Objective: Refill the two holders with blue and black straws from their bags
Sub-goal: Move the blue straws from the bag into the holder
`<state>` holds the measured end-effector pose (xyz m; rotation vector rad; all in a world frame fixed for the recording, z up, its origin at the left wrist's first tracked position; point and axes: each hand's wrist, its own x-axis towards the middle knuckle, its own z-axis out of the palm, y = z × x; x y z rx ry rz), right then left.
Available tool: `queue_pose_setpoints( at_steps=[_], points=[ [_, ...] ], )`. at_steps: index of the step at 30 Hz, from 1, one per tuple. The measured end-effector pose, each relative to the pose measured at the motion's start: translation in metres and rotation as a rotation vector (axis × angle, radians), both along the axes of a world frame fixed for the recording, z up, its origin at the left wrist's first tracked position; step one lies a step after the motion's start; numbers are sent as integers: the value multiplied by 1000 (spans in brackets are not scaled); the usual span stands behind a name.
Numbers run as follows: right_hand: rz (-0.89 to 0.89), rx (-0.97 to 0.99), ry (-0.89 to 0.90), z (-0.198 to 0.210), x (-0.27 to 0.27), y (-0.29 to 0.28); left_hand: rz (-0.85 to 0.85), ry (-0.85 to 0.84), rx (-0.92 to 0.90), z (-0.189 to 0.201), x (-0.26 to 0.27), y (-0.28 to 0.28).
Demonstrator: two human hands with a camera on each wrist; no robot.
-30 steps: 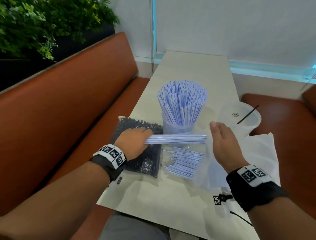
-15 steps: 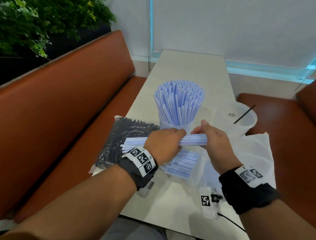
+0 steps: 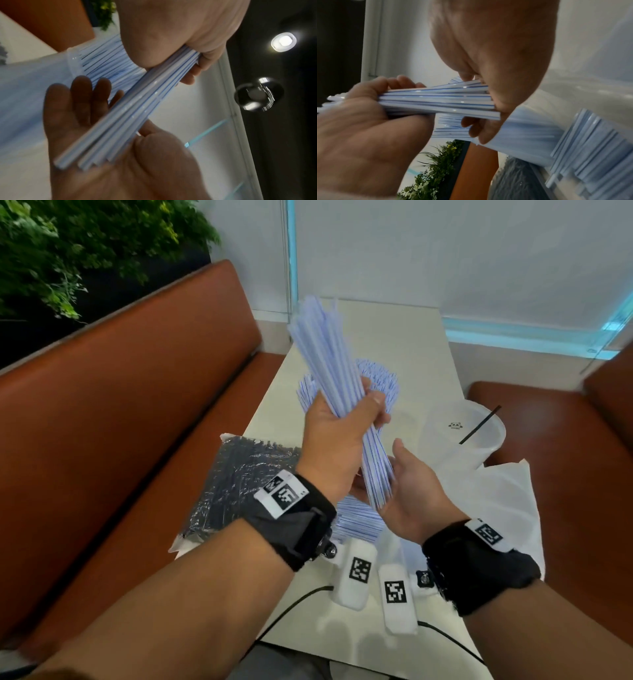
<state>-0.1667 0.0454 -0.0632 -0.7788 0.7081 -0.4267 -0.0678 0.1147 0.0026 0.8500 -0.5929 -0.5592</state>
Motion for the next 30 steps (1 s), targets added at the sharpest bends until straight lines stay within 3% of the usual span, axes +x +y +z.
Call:
queue_pose_setpoints(
  at_steps=[4, 8, 11, 13, 16, 20, 23, 26, 28, 30],
  points=[
    [-49, 12, -19, -2, -3, -4, 20, 67, -18, -1, 5, -4],
    [98, -146, 19, 0, -3, 1, 42, 96, 17, -1, 5, -5],
    [26, -620, 60, 5, -5, 1, 73, 126, 17, 0, 11, -5],
    [153, -964, 85, 9, -7, 3, 65, 106, 52, -1, 10, -3],
    [278, -1186, 282, 7, -3, 5, -4, 48, 137, -4, 6, 5],
    [286, -1326, 504, 0, -2, 6, 17, 29, 111, 7, 24, 13],
    [422, -1341, 539, -1, 3, 10, -31, -122, 168, 12, 29, 18],
    [602, -1487, 732, 2, 11, 0, -67, -294, 283, 19, 42, 21],
    [538, -1583, 843, 4, 13, -9, -76, -344, 341, 27, 58, 19],
    [455, -1594, 840, 5, 14, -15, -69, -326, 362, 37, 72, 14]
  ],
)
